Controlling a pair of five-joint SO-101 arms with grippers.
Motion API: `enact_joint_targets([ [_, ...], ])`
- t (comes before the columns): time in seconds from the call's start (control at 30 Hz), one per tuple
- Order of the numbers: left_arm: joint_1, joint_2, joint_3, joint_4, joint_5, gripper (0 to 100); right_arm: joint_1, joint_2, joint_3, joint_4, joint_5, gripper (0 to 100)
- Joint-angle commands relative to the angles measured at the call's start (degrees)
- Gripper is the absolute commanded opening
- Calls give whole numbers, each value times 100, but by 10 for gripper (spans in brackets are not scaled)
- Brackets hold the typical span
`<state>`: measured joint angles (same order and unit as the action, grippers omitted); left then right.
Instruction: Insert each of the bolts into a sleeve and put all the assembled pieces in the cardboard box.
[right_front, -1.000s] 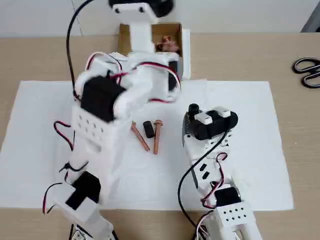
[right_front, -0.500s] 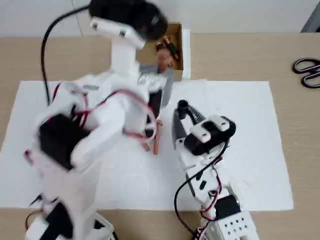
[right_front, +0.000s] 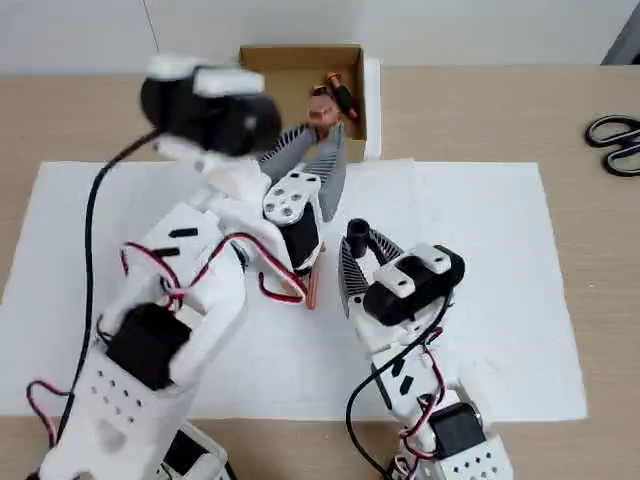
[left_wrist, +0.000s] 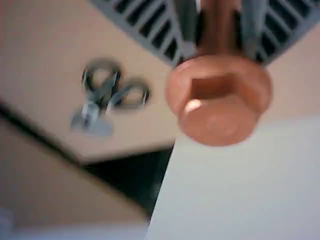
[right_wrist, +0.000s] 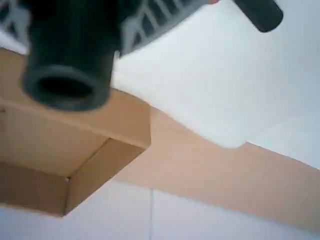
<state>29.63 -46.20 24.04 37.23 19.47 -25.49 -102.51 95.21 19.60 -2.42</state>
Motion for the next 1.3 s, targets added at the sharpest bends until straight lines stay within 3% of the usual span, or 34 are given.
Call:
enact_joint_targets([
  [0.0, 70, -563, 875, -1099, 26, 7, -22, -75, -53, -13, 44, 5],
  [0.47, 457, -905, 2026, -1407, 44, 7, -22, -75, -501, -40, 53, 5],
  [0.73, 431, -897, 2026, -1380, 35, 7, -558, -75, -519, -40, 1160, 5],
  [0.87, 422, -897, 2026, -1371, -158, 7, -716, -75, -519, -48, 1231, 5],
  [1.0, 413, -941, 1974, -1363, -695, 7, -268, -84, -519, -57, 1231, 5],
  [1.27, 334, -949, 1965, -1371, -668, 7, 418, -154, -519, -479, 642, 5],
])
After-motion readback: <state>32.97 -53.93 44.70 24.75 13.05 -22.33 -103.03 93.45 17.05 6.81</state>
